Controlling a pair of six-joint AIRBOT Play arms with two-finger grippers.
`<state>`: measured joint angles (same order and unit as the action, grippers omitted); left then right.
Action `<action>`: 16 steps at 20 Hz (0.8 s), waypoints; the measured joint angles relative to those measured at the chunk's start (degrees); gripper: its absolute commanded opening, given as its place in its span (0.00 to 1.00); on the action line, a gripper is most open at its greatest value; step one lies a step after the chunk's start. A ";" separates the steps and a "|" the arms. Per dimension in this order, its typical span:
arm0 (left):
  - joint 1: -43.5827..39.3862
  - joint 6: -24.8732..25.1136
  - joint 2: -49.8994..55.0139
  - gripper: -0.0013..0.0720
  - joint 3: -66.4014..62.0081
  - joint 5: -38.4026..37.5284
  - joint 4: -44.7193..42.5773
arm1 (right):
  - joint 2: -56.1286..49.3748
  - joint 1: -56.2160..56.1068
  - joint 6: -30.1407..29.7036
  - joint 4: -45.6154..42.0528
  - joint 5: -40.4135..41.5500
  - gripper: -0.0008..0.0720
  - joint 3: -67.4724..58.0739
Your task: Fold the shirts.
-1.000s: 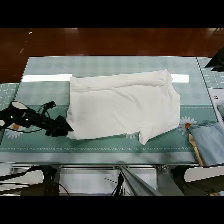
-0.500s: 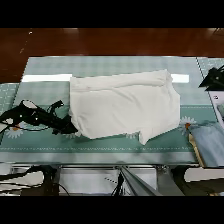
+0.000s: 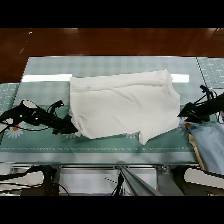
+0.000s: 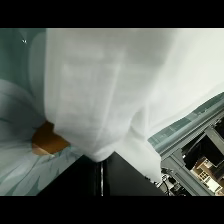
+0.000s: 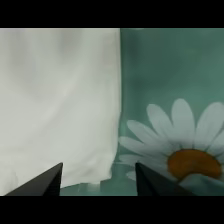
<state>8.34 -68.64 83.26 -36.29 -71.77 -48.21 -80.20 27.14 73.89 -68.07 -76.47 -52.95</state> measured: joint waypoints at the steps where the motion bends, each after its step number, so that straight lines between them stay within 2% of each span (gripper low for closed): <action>1: 0.00 0.02 0.00 0.04 0.00 0.02 -0.02 | 0.26 -0.04 -0.22 0.85 1.11 0.74 1.88; 2: 0.00 0.04 0.00 0.04 0.00 0.02 -0.04 | 0.46 -0.26 -0.39 1.57 2.21 0.72 3.50; 3: 0.00 0.04 0.00 0.04 0.00 0.02 -0.04 | 0.61 -0.63 -0.39 2.12 3.02 0.61 5.03; 4: 0.00 0.04 0.00 0.04 0.00 0.02 -0.04 | 0.79 -1.22 -0.37 2.75 3.74 0.43 6.34; 5: 0.00 0.13 -0.02 0.04 -0.04 0.02 0.02 | 0.85 -2.12 -0.20 3.52 5.11 0.19 7.56; 6: 0.00 0.37 -0.13 0.04 -0.17 -0.02 0.11 | 0.90 -3.08 -0.11 3.93 6.67 0.06 8.35; 11: 0.07 1.20 -4.70 0.04 -6.60 3.82 0.28 | 5.16 -8.09 -0.55 5.64 10.75 0.05 3.76; 16: -0.04 0.87 -19.65 0.04 -28.13 1.81 4.50 | 18.29 -9.49 -1.44 10.97 11.58 0.05 -17.11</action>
<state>8.29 -67.77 63.61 -64.42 -69.95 -43.70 -61.91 17.65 72.44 -57.10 -64.88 -70.06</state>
